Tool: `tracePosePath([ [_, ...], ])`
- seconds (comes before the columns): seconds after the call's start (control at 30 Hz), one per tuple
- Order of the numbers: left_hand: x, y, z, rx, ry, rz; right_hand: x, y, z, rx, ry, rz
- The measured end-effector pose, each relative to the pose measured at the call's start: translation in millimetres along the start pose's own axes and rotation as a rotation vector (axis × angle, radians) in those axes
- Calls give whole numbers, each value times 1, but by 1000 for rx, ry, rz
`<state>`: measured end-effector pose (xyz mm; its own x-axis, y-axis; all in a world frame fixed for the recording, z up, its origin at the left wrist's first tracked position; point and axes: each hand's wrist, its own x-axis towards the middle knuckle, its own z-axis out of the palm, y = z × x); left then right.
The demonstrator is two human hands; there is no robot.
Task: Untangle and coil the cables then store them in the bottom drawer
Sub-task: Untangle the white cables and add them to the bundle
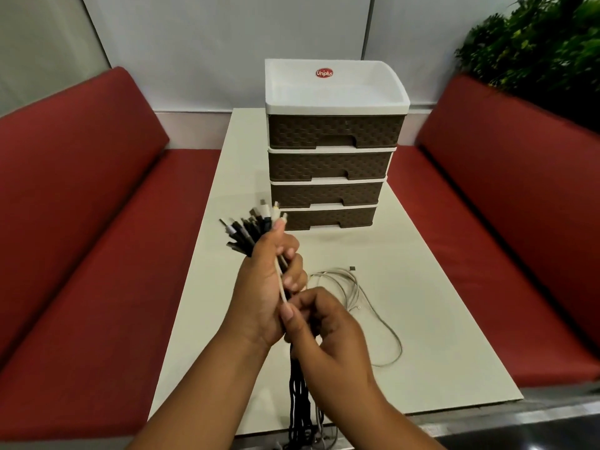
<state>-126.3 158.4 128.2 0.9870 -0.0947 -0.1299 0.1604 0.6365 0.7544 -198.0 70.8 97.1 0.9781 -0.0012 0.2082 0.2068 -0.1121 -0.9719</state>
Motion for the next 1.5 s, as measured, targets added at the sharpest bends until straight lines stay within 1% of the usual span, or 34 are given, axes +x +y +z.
tracePosePath([
  [0.07, 2, 3, -8, -117, 7, 26, -11, 14, 0, -13, -36, 25],
  [0.17, 4, 11, -20, -172, -18, -36, -22, 38, -12, -9, -105, 36],
  [0.2, 3, 14, -23, -179, -46, -62, -21, 46, -19, -7, -80, 59],
  [0.27, 2, 18, -27, -215, -109, -109, -12, 71, -38, -73, 45, 141],
  [0.3, 2, 20, -30, -228, -136, -119, -3, 86, -51, -194, 107, 173],
  [0.33, 2, 20, -32, -227, -151, -121, 6, 103, -64, -372, 126, 210],
  [0.37, 2, 21, -34, -216, -157, -119, 14, 119, -76, -565, 96, 252],
  [0.43, 3, 21, -37, -193, -168, -121, 22, 145, -89, -864, -65, 376],
  [0.5, 2, 23, -38, -183, -176, -134, 25, 158, -93, -981, -197, 422],
  [0.53, 2, 23, -38, -178, -178, -140, 28, 157, -93, -999, -222, 398],
  [0.57, 2, 24, -39, -173, -177, -144, 33, 153, -95, -999, -214, 362],
  [0.6, 1, 24, -39, -168, -175, -146, 42, 147, -98, -986, -171, 317],
  [0.73, 0, 25, -39, -145, -169, -145, 91, 101, -122, -894, 119, 138],
  [0.8, -1, 25, -39, -137, -167, -151, 113, 77, -134, -738, 216, 112],
  [0.87, -2, 25, -39, -135, -166, -161, 132, 53, -142, -534, 269, 77],
  [0.97, -2, 26, -40, -127, -157, -165, 151, 10, -144, -334, 280, -25],
  [1.03, -2, 26, -39, -126, -159, -169, 161, -25, -142, -261, 261, -89],
  [1.13, -1, 24, -38, -123, -166, -175, 178, -73, -142, -228, 217, -149],
  [1.3, -1, 23, -34, -107, -160, -178, 196, -132, -147, -333, 209, -252],
  [1.37, -1, 22, -32, -106, -160, -179, 200, -147, -150, -305, 245, -279],
  [1.43, -2, 22, -30, -106, -155, -179, 200, -157, -152, -233, 282, -263],
  [1.5, -2, 22, -29, -105, -150, -179, 196, -159, -155, -156, 278, -280],
])
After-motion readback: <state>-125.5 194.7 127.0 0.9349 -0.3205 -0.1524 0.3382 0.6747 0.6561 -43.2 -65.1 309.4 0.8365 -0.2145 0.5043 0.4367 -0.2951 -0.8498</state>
